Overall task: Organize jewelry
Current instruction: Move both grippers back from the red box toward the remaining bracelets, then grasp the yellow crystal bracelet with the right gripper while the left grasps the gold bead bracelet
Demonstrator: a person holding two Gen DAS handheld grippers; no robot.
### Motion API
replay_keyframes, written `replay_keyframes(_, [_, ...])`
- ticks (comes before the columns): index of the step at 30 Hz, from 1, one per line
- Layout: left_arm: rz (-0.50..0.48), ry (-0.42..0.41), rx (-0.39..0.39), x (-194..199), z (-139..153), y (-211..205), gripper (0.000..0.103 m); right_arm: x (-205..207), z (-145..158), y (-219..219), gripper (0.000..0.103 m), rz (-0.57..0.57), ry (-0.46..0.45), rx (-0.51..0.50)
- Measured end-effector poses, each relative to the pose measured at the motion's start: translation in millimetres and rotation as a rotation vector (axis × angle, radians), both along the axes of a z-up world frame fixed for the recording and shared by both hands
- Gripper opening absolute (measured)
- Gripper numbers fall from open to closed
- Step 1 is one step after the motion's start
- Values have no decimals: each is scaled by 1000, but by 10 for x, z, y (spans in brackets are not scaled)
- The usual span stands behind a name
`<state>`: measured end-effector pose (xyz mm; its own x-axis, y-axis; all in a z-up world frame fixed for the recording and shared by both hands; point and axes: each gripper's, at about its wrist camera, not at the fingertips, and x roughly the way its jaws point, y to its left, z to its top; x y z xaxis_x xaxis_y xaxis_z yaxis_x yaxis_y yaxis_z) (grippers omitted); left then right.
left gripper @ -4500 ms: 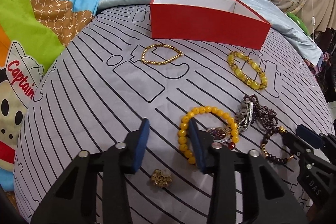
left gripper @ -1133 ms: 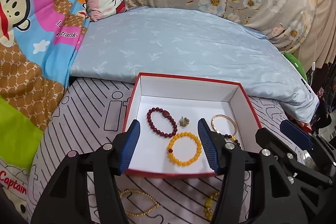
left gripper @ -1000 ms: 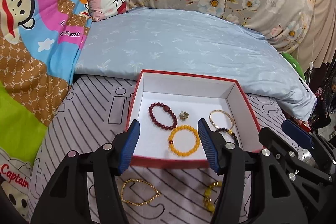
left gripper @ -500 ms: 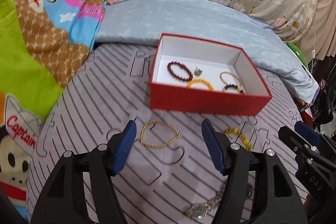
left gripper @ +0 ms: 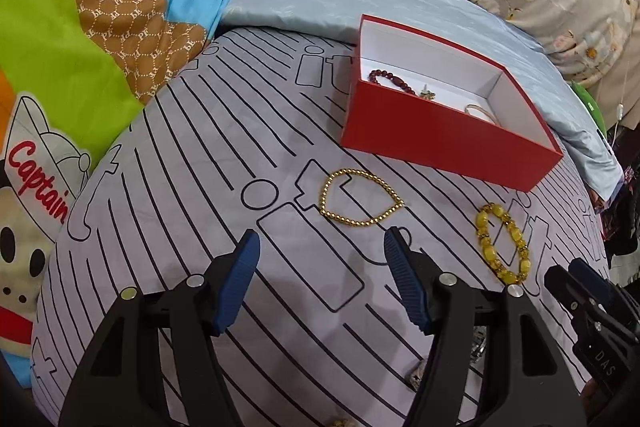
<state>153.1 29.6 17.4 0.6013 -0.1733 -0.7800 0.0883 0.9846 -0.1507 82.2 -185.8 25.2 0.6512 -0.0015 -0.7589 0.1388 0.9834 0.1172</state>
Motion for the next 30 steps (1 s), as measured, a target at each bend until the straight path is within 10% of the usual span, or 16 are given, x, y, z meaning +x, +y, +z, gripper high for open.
replay_keyframes(30, [5,-5,115,421,-249,-229,54,422,-251,-28,40,-2,47,-21])
